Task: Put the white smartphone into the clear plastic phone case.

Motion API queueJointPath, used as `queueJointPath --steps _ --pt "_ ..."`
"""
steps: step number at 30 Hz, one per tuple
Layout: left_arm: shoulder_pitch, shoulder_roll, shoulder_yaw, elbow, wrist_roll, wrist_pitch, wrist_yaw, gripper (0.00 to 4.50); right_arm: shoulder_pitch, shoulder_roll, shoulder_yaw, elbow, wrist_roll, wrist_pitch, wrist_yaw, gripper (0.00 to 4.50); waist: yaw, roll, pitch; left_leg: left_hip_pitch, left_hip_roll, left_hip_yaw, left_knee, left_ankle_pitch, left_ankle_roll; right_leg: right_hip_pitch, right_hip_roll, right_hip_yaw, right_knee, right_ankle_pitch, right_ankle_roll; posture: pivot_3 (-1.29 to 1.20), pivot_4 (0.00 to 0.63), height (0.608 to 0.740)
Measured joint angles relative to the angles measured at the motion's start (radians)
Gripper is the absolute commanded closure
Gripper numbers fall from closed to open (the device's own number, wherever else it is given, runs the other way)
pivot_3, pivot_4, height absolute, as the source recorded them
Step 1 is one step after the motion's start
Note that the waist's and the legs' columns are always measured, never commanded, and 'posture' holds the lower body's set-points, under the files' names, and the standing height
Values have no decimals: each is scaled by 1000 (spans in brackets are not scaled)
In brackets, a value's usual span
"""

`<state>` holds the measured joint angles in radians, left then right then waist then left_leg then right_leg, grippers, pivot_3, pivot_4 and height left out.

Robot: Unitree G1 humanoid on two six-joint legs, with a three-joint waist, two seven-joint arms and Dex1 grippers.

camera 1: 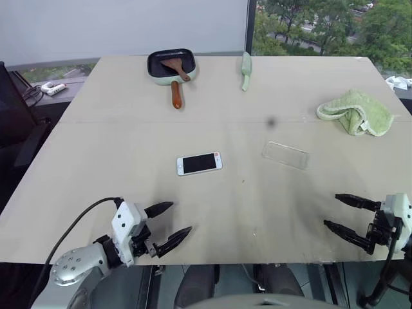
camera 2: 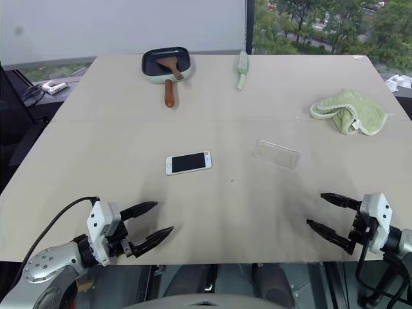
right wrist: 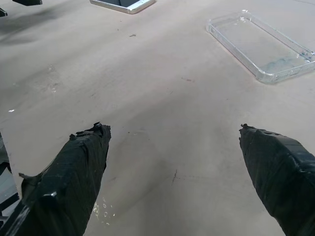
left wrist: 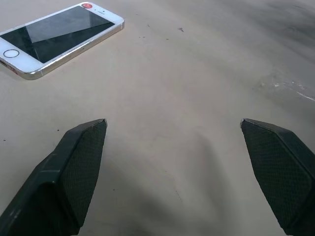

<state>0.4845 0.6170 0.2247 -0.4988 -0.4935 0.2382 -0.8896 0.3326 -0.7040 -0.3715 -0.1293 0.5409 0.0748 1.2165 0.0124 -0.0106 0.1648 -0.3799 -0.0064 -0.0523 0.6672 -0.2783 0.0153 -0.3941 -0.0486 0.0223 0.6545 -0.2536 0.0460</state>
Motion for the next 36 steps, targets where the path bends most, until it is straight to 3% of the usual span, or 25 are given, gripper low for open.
queueJointPath --steps 24,29,36 --pt "-25 6 1 3 -12 6 -21 24 -122 -10 63 21 -50 29 -56 0 -1 0 0 0 0 0 0 0 0 0 1 0 0 0 0 0 150 740" --pt "-96 39 3 21 -54 9 -86 24 -294 15 166 26 -94 77 -139 0 -5 1 0 1 0 1 1 0 0 0 1 0 3 0 0 0 150 740" --pt "-188 129 9 82 -102 20 -219 24 -596 62 357 210 -231 89 -179 0 -16 1 1 0 -1 0 0 0 0 -2 2 0 2 2 3 0 150 740"
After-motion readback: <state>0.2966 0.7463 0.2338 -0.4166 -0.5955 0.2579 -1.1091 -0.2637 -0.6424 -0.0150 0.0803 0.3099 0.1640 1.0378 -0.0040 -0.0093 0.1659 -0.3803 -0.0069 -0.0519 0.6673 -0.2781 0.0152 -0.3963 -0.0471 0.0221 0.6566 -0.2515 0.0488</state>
